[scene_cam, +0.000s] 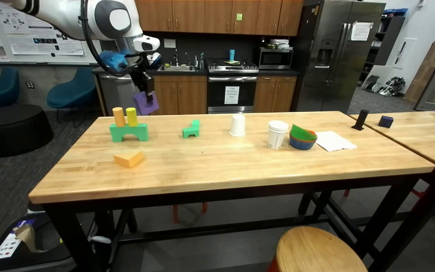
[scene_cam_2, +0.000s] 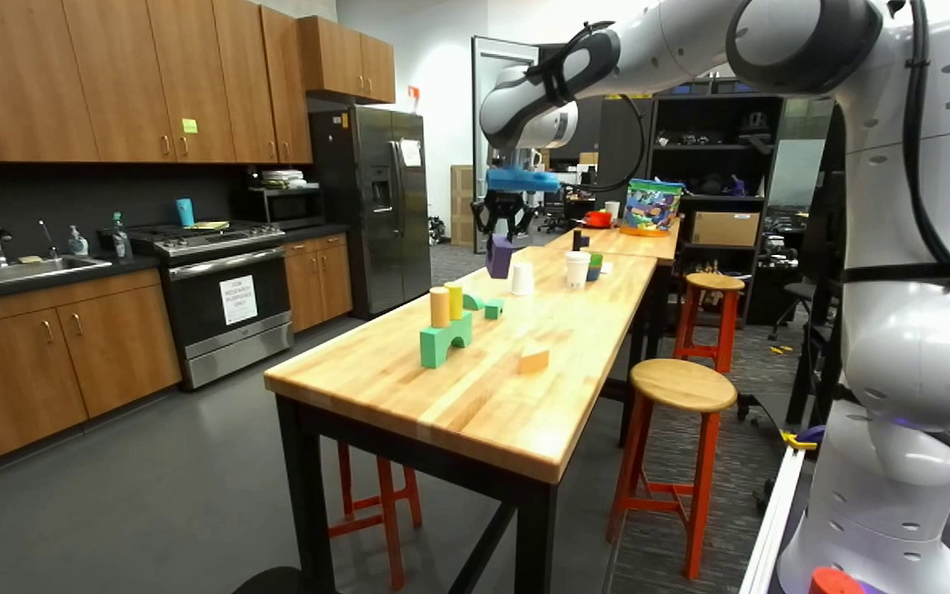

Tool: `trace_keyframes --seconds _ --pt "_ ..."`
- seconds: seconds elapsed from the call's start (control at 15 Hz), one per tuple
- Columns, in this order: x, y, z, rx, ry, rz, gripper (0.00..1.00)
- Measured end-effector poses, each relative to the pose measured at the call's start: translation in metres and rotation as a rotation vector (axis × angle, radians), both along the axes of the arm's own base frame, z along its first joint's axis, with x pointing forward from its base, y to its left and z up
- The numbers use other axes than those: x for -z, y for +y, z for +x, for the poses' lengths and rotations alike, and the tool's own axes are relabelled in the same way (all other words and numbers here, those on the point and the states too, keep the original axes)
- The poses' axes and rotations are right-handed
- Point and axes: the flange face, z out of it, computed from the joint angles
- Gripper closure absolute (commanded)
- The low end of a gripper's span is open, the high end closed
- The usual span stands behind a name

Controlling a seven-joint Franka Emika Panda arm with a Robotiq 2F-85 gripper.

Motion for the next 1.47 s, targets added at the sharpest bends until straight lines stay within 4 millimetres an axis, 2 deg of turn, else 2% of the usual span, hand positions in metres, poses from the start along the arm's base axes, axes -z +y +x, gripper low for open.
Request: trace_keyframes --seconds 0.53,1.2,1.47 --pt "0.007 0.003 0.000 0.039 0.019 0.043 0.84" --pt "0.020 0.006 0.019 0.308 -0.106 0.145 0.84" --pt "0.026 0.013 0.021 0.277 -0.095 0.158 0.84"
